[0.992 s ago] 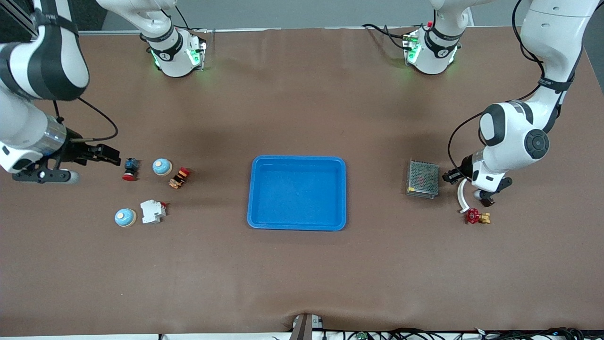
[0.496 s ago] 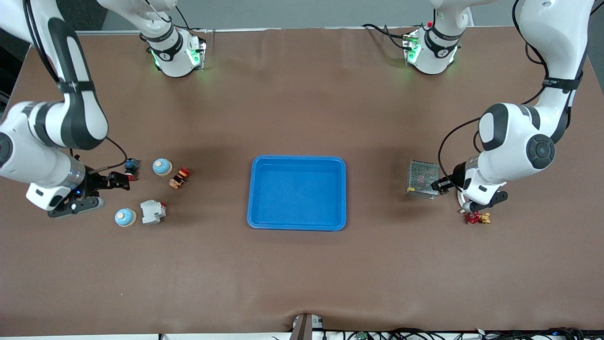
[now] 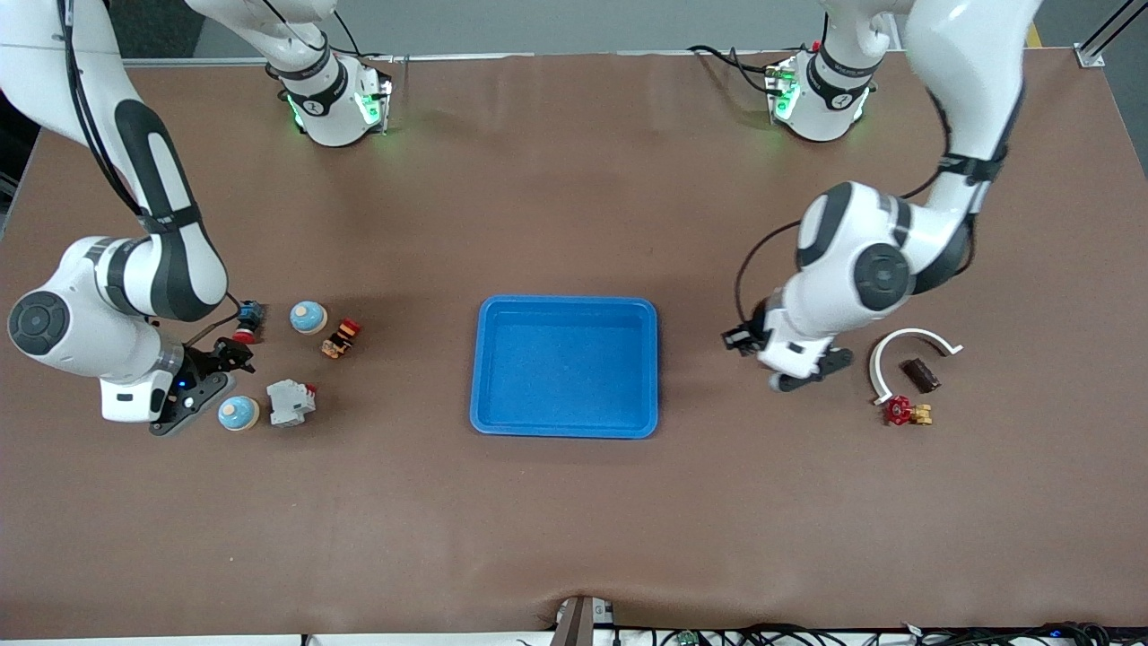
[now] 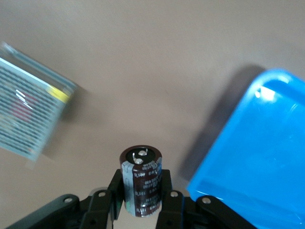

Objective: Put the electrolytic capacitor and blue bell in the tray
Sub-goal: 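Carry the capacitor to the tray with the left gripper while the right gripper grasps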

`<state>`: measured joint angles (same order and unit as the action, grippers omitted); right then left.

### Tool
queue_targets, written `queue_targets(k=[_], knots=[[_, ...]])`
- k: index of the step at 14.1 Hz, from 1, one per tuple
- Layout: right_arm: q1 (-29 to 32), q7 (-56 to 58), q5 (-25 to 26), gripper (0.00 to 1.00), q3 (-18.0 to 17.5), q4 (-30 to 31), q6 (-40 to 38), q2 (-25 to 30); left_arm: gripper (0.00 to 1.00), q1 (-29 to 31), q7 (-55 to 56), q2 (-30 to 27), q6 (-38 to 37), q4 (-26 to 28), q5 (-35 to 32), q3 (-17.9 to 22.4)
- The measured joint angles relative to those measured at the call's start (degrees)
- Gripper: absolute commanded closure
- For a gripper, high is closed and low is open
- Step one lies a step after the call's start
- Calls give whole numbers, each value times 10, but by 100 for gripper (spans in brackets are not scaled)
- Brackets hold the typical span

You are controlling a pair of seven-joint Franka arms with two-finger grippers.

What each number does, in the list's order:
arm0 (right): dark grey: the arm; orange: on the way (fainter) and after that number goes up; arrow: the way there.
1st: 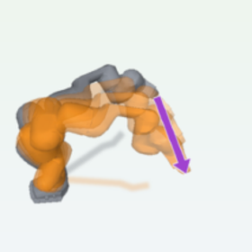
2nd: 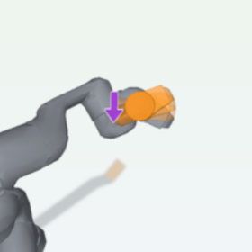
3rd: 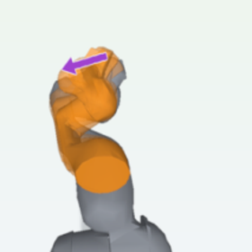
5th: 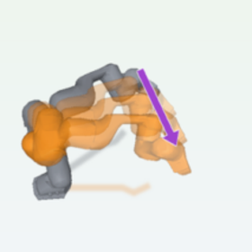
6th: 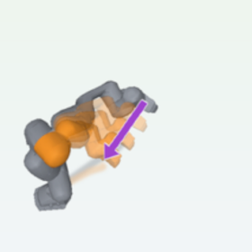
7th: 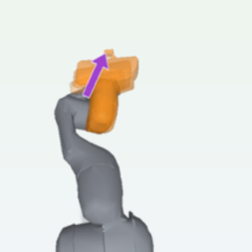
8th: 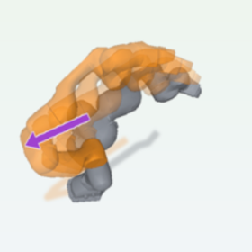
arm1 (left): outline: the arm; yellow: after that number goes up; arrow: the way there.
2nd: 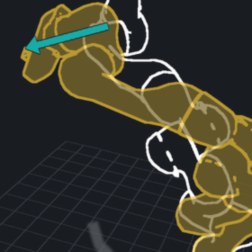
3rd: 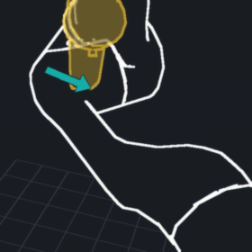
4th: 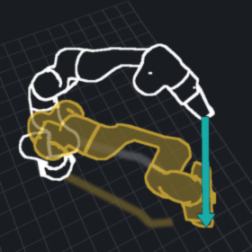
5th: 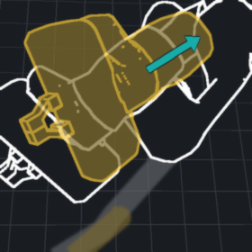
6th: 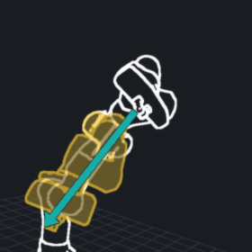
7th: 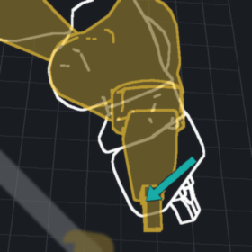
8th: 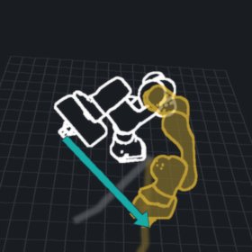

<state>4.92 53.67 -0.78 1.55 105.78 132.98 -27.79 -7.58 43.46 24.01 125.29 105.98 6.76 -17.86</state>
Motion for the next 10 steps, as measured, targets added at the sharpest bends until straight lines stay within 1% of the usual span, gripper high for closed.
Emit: queue_targets(k=[3, 5, 7, 10], knots=[[6, 71, 0, 0, 0, -29, 14, -40, 100, -48, 97, 36, 10, -23, 0, 0], [9, 97, 0, 0, 1, -51, 15, -63, 100, -80, 162, 67, 12, -53, 0, 0], [11, 111, 0, 0, 1, -59, 29, -80, 100, -114, 225, 105, 18, -90, 0, 2], [12, 121, 0, 0, 1, -62, 42, -95, 100, -151, 293, 161, 68, -131, 0, 4]])
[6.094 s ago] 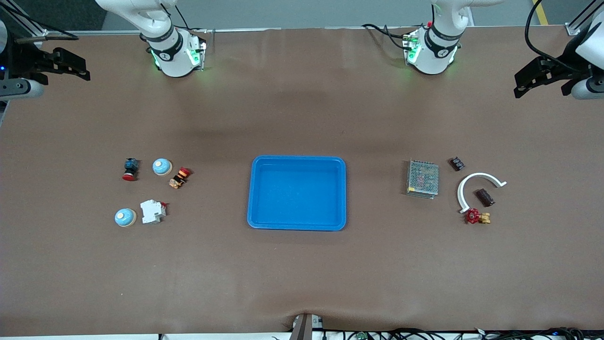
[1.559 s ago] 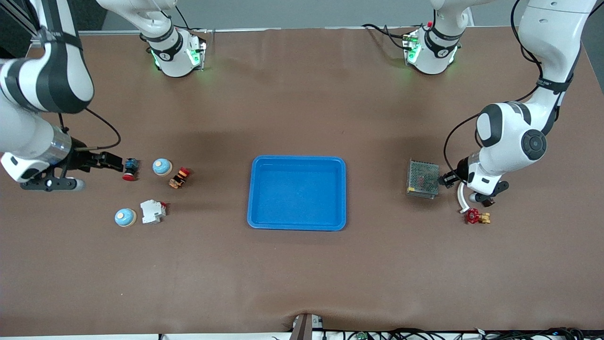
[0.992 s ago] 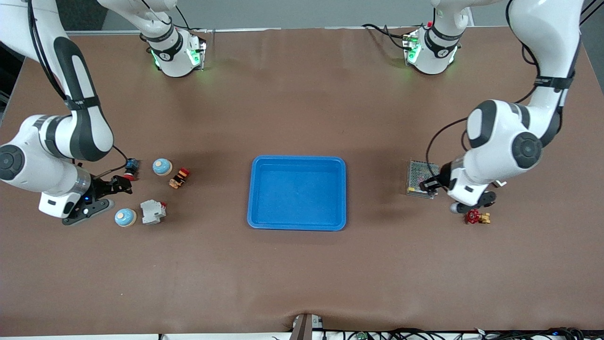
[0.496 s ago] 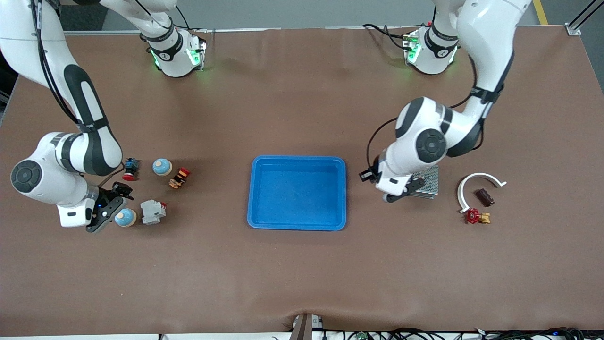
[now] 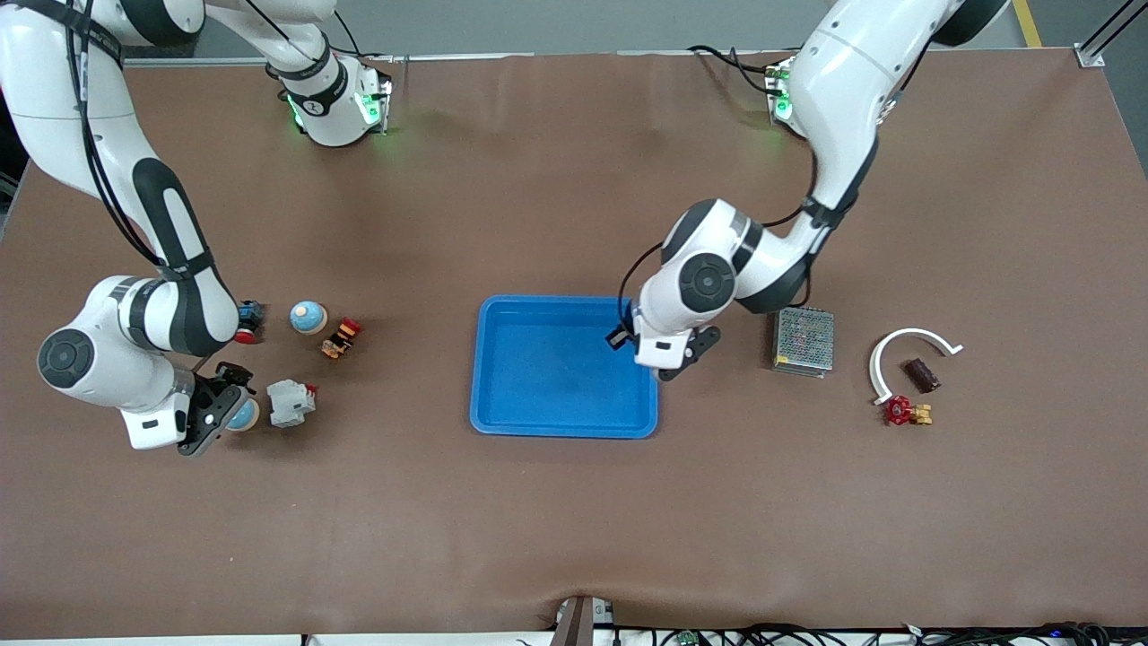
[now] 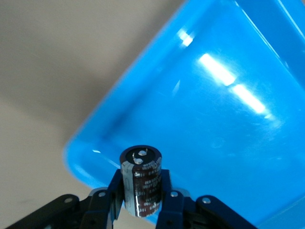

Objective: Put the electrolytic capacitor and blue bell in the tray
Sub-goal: 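Carry the capacitor to the tray with the left gripper while the right gripper grasps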

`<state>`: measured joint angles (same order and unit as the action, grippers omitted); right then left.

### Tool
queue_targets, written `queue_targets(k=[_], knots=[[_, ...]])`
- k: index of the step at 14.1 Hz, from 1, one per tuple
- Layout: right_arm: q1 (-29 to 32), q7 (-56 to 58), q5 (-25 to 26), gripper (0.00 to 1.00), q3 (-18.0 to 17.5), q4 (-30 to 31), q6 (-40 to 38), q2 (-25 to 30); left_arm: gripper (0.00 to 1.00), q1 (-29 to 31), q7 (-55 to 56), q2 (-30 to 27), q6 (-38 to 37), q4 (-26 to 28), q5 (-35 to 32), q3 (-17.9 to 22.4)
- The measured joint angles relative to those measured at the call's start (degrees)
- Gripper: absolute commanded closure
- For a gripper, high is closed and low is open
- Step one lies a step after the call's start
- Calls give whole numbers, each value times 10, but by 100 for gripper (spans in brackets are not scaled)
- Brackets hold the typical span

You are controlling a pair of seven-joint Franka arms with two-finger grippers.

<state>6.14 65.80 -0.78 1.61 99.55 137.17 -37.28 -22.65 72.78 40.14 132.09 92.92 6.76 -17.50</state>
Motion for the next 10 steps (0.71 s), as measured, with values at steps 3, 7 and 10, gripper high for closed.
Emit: queue_targets(k=[3, 7, 10], knots=[[3, 14, 0, 0, 0, 0, 5, -5, 100, -10, 20, 36, 37, -11, 0, 1], [17, 34, 0, 0, 1, 0, 5, -12, 100, -41, 24, 53, 46, -14, 0, 34], [19, 36, 0, 0, 0, 1, 11, -19, 19, -53, 28, 53, 41, -16, 0, 48]])
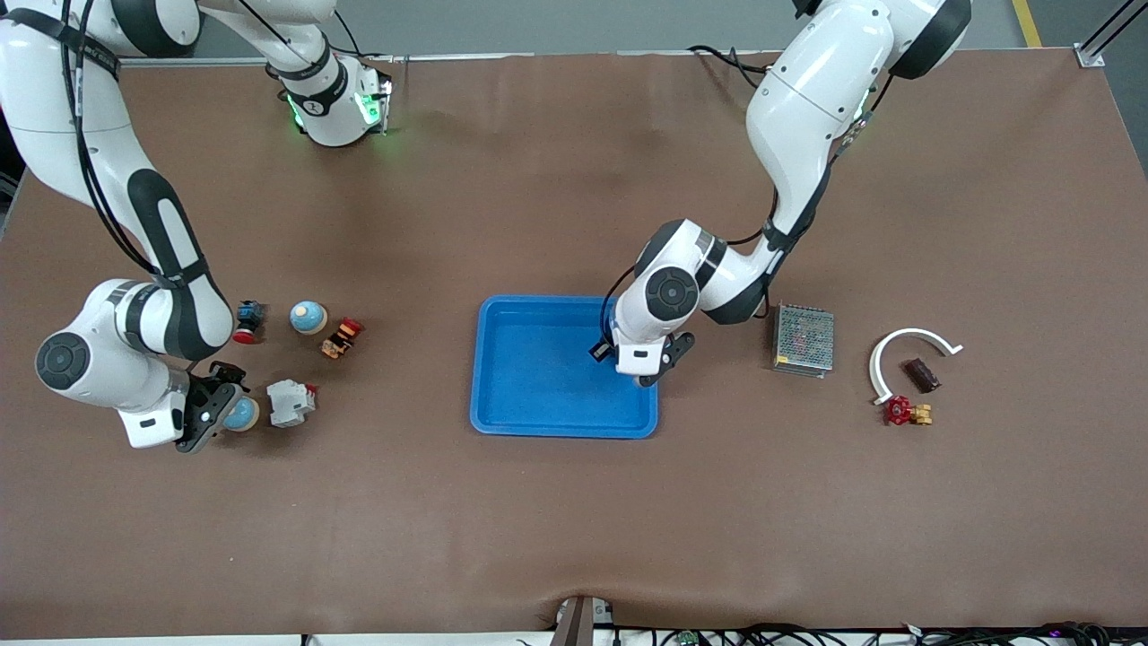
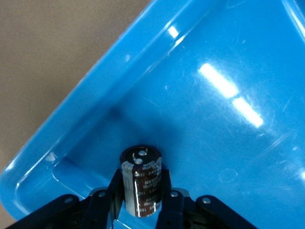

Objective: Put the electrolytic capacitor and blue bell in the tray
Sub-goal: 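Carry the capacitor to the tray with the left gripper while the right gripper grasps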

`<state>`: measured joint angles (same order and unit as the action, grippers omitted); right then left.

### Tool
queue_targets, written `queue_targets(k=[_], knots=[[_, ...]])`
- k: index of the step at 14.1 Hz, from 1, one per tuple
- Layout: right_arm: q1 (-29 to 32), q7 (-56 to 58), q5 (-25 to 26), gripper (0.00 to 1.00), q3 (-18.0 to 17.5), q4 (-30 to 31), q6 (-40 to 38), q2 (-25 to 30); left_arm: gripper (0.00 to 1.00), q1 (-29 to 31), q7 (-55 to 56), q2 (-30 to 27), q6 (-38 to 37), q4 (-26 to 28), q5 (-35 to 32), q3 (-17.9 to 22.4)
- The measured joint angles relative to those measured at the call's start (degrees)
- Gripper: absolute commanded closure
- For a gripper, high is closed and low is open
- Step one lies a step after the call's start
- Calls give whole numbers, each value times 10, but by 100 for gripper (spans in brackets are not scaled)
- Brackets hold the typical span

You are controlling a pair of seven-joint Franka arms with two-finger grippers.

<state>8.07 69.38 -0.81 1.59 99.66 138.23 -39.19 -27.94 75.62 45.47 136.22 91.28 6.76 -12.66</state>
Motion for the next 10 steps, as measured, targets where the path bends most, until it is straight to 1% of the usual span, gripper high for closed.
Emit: queue_targets(k=[1, 4, 6, 9, 10], knots=[[0, 0, 0, 0, -1, 2, 8, -3, 0, 0, 0, 0, -6, -2, 0, 4], [0, 0, 0, 0, -4, 6, 18, -7, 0, 0, 0, -4, -32, -13, 0, 15], [0, 0, 0, 0, -4, 6, 18, -7, 0, 1, 0, -13, -74, -36, -4, 18], [0, 0, -1, 0, -4, 6, 19, -7, 0, 5, 0, -38, -136, -75, -40, 21], [0, 0, -3, 7, -4, 7, 19, -7, 0, 6, 0, -48, -143, -80, -59, 22]])
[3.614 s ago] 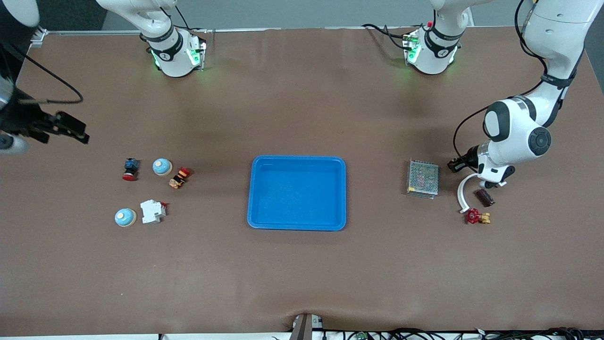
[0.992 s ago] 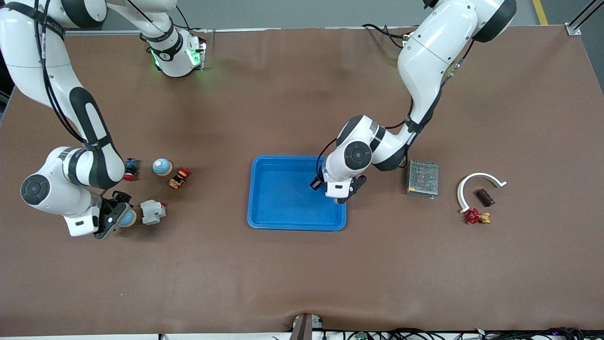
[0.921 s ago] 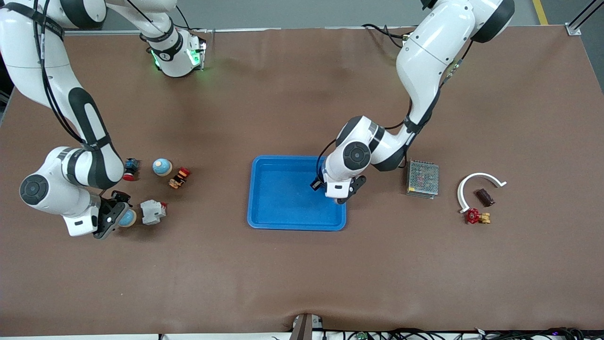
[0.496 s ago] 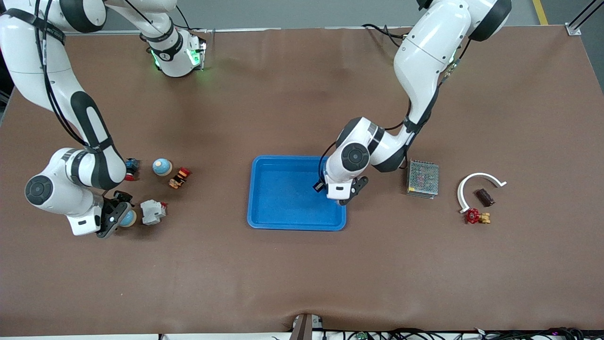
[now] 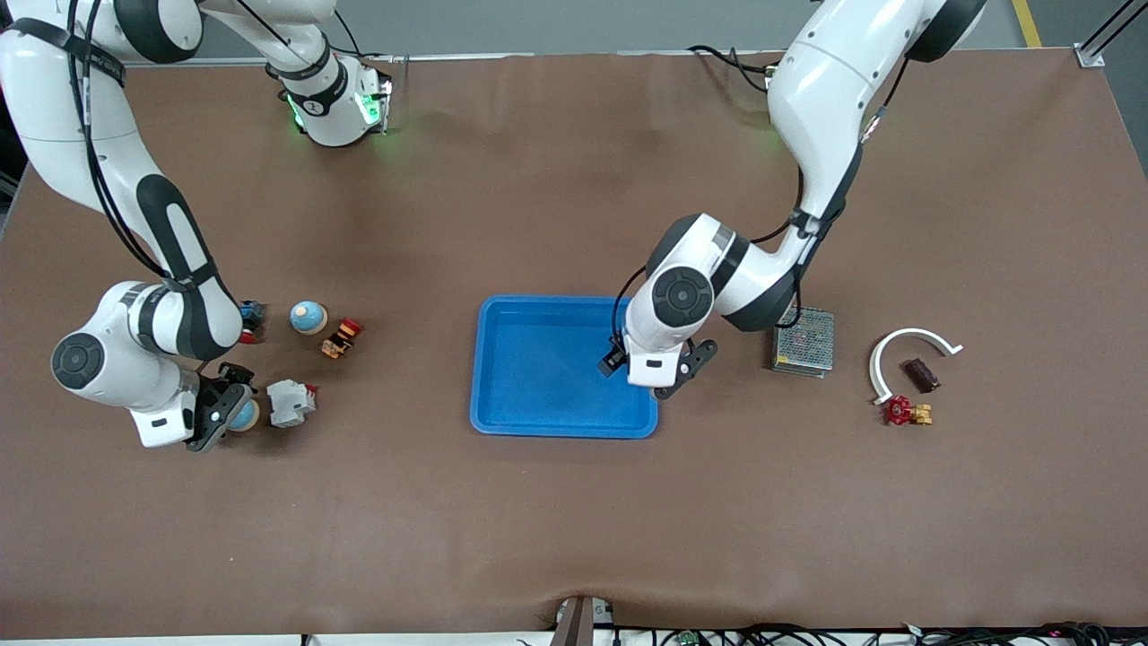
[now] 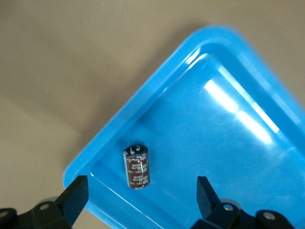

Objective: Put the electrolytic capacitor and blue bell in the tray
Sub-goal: 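Move the left gripper to the tall capacitor while the right gripper lifts the bell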

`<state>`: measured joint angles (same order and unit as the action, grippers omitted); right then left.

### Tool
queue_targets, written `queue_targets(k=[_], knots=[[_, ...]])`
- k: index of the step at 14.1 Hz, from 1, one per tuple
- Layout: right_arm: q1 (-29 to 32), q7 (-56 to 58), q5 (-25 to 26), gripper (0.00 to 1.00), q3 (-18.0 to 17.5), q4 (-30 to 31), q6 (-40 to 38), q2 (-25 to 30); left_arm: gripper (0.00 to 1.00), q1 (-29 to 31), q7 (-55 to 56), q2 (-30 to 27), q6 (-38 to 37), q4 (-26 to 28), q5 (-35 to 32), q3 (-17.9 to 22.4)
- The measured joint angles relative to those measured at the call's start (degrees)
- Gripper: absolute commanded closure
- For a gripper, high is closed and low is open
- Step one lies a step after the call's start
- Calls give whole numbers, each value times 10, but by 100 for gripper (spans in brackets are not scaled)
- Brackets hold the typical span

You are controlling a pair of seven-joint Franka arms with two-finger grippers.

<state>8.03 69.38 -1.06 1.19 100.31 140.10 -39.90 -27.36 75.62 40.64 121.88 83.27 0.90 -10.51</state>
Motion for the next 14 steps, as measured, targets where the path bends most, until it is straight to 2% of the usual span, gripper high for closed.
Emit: queue_targets(k=[3, 6, 11, 14], knots=[[0, 0, -6, 28, 0, 0, 0, -2, 0, 21, -8, -31, -22, -5, -36, 3], [0, 0, -10, 46, 0, -1, 5, -3, 0, 61, -64, -65, -58, -7, -39, 4], [0, 0, -12, 46, 0, -2, 5, -3, 0, 145, -203, -112, -131, -7, -40, 6], [-1, -2, -14, 46, -2, -17, -7, -4, 0, 209, -295, -121, -170, -5, -56, 8]])
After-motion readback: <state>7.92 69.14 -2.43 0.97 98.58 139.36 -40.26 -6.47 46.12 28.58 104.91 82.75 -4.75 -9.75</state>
